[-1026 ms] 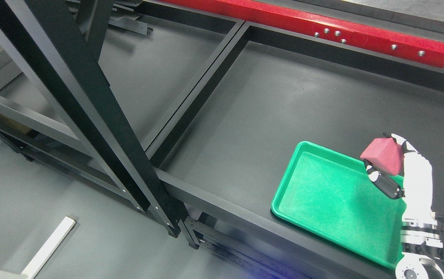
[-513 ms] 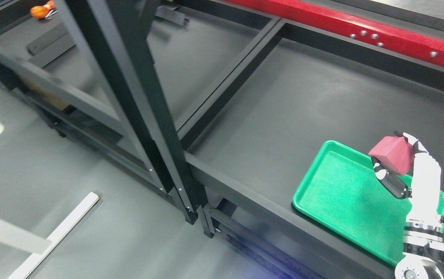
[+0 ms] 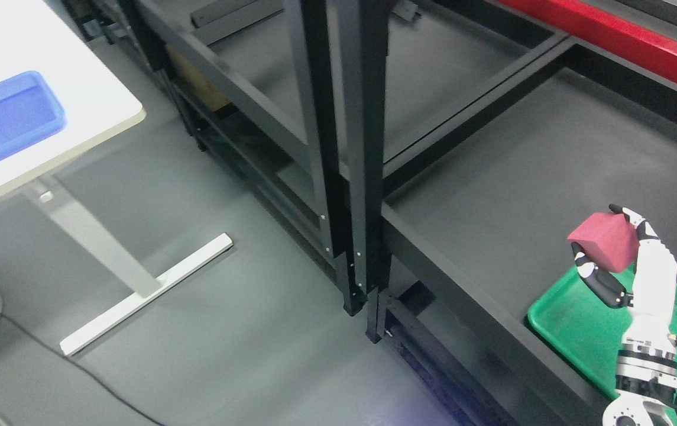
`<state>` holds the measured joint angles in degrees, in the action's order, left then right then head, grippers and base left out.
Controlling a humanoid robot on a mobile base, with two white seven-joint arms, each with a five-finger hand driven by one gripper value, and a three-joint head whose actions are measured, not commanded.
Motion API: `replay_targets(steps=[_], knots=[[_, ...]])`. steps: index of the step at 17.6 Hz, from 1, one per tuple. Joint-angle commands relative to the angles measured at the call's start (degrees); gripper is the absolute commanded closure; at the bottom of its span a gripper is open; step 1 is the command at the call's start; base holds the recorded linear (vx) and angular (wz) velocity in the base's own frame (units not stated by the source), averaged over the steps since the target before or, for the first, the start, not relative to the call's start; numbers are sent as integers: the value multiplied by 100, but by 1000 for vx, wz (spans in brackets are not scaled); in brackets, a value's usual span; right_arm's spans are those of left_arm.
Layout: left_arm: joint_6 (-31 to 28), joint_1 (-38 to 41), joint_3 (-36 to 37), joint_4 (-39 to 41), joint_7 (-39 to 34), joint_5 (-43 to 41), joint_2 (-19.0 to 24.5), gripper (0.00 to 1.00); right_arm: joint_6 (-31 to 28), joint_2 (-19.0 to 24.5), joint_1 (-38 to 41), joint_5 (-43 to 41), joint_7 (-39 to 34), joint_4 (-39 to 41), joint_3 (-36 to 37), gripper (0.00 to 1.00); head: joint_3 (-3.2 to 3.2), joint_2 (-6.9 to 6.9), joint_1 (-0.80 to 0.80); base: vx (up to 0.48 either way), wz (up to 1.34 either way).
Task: Pick pink block from left shelf to tray
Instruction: 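Turn and drive toward the blue tray holding the pink block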
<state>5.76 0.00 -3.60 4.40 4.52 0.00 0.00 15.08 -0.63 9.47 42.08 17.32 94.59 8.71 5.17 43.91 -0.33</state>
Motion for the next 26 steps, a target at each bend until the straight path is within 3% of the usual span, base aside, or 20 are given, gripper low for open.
replay_targets(steps=[1,15,26], knots=[[4,53,0,0,5,-9,100,0,-14,-37,11,-24,0,16,60,96,0,0,0,-129,712],[4,53,0,0,5,-9,100,0,-5,-37,-7,-33,0,16,60,96,0,0,0,-126,699],[4,53,0,0,5,-9,100,0,-14,-37,-24,-33,0,7,60,96,0,0,0,-9,240]])
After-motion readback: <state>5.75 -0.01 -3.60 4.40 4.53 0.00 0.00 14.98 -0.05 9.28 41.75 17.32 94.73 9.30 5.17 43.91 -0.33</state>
